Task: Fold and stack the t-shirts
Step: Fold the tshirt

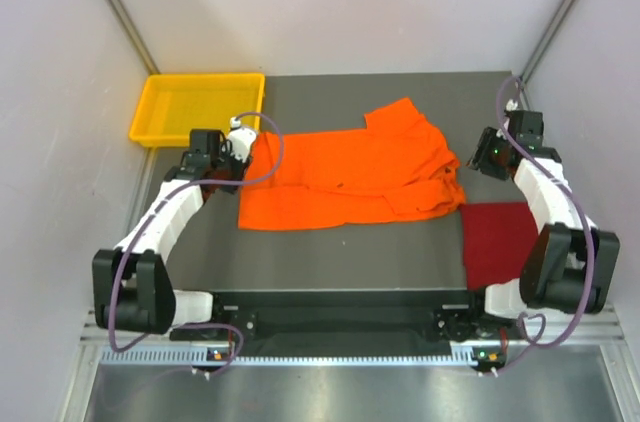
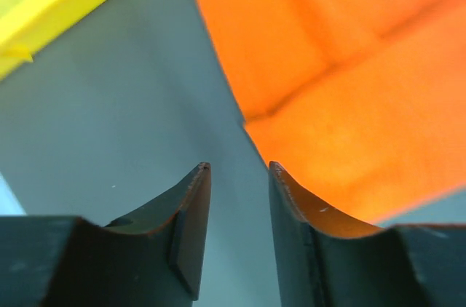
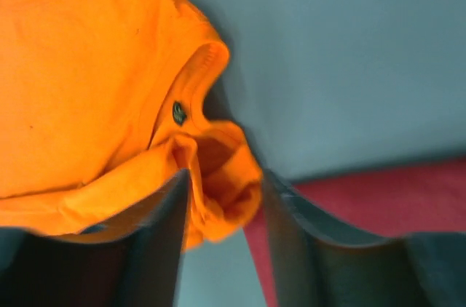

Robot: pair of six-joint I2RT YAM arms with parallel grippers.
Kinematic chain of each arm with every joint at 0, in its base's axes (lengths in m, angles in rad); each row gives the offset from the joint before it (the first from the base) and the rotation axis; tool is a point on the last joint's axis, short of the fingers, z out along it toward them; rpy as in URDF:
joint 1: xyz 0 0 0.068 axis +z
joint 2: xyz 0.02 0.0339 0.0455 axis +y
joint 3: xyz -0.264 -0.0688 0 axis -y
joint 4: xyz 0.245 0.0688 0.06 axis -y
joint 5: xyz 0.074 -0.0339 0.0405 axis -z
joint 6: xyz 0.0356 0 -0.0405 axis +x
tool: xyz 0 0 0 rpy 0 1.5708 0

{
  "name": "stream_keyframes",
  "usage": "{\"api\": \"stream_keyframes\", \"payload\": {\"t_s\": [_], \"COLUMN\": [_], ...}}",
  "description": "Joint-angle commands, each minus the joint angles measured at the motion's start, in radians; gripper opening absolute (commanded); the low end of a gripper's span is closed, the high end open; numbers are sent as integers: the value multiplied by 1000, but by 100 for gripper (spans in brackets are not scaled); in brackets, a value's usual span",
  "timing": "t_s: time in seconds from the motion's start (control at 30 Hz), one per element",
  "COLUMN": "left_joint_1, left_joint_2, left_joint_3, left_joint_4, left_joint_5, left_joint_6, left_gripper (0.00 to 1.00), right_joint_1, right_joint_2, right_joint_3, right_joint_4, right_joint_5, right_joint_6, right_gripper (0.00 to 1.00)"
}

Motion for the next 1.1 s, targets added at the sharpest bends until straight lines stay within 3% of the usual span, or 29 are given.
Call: {"api": "stream_keyframes", "payload": {"t_s": [0.0,0.07,0.2,0.3,0.37,0.47,0.6,0.7,0.73,0.77,0.83,1.07], "left_joint_1": [-19,-28,-86,-134,-152,-160,-161,-163,-163,-163,-158,-66], "left_joint_2": [-91,-85,-88,-82,-76,-48,-9,7,4,2,-19,-172], "left_joint_3": [-70,-125,-196,-231,-259,-283,-306,-316,-319,-325,-334,-352], "left_joint_4": [-119,-108,-88,-49,-21,59,125,136,134,139,139,58], "left_joint_5": [112,106,116,102,81,43,6,-11,-22,-32,-97,-178], "left_joint_6": [171,237,328,355,377,369,359,349,349,351,365,501], "left_gripper": [41,42,50,54,54,53,41,29,10,0,0,0], "right_joint_1": [7,6,7,10,21,30,29,29,29,24,21,94], "right_joint_2": [-147,-158,-114,-86,-60,-20,33,82,93,104,122,63], "right_joint_3": [-83,-128,-171,-191,-183,-177,-162,-142,-134,-130,-116,-104], "right_joint_4": [-56,-61,-38,14,11,14,39,48,51,48,40,-6], "right_joint_5": [112,88,23,-71,-86,-78,-55,-53,-49,-43,-35,-86], "right_joint_6": [8,10,10,3,-1,-18,-32,-33,-33,-32,-30,10], "right_gripper": [41,27,25,31,42,47,45,28,17,11,0,0]}}
